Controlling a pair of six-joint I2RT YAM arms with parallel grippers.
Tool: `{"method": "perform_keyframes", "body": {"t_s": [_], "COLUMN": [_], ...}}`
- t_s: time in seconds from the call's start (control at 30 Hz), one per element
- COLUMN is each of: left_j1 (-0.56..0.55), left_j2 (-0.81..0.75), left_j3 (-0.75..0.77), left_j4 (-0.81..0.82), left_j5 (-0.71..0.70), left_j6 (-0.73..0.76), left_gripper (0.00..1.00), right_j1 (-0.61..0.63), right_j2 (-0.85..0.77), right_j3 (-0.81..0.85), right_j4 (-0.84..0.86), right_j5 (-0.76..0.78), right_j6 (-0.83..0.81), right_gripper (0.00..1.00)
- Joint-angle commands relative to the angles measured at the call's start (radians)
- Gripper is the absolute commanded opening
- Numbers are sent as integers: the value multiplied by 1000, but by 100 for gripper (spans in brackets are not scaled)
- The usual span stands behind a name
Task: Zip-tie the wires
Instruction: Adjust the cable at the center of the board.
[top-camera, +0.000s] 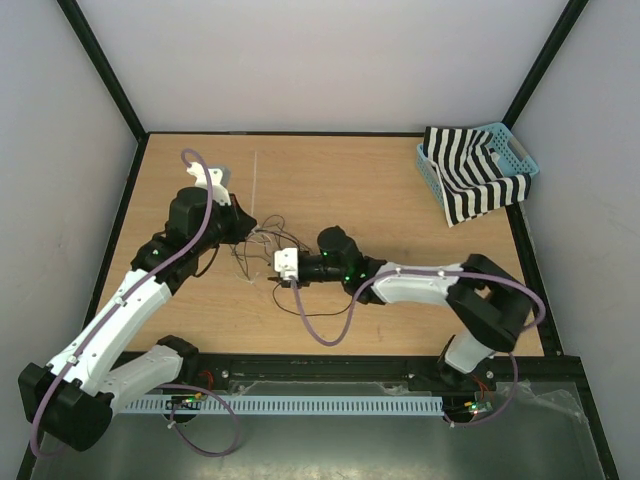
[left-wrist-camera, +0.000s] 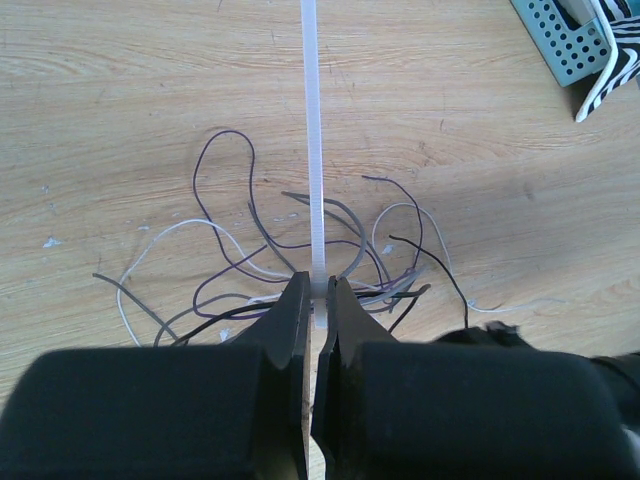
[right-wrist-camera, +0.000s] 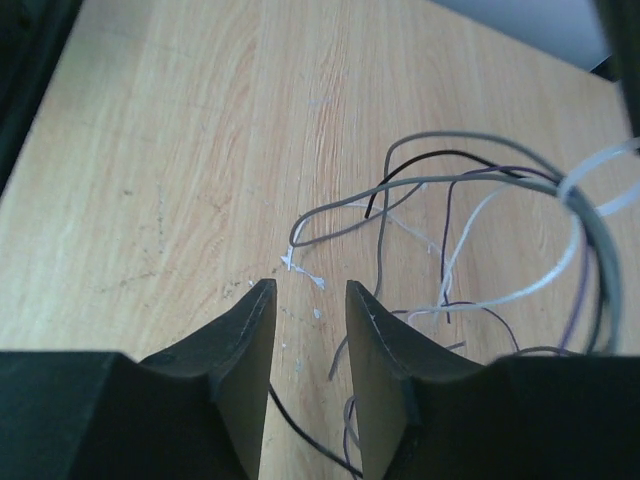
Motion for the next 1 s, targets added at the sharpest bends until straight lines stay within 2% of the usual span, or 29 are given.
{"method": "perform_keyframes", "body": {"t_s": [0.0,0.13,0.3,0.6,0.83,0.97], "left_j1": [4,3,-1,-19,-37,-43], "left_j2": [-2,-5,-5,-16,-15,-14], "left_j3": [10,11,12,13,13,18], "left_j4": [29,29,28,28,28,28], "left_j5": [14,17,24,25,29,27], "left_j6": [-6,-10,-18,-27,-34,-34], "left_gripper": [0,0,0,0,0,0], "right_j1": [10,12,12,12,11,11], "right_j2": [108,208,296,384,412,427], "right_j3": [90,161,229,293,249,252], "right_j4": [63,65,76,83,265,287], "right_j5": [22,57,140,244,311,289], "right_j6": [-68,-86,-126,-171,-162,-158], "right_gripper": [42,42,46,47,52,53]}}
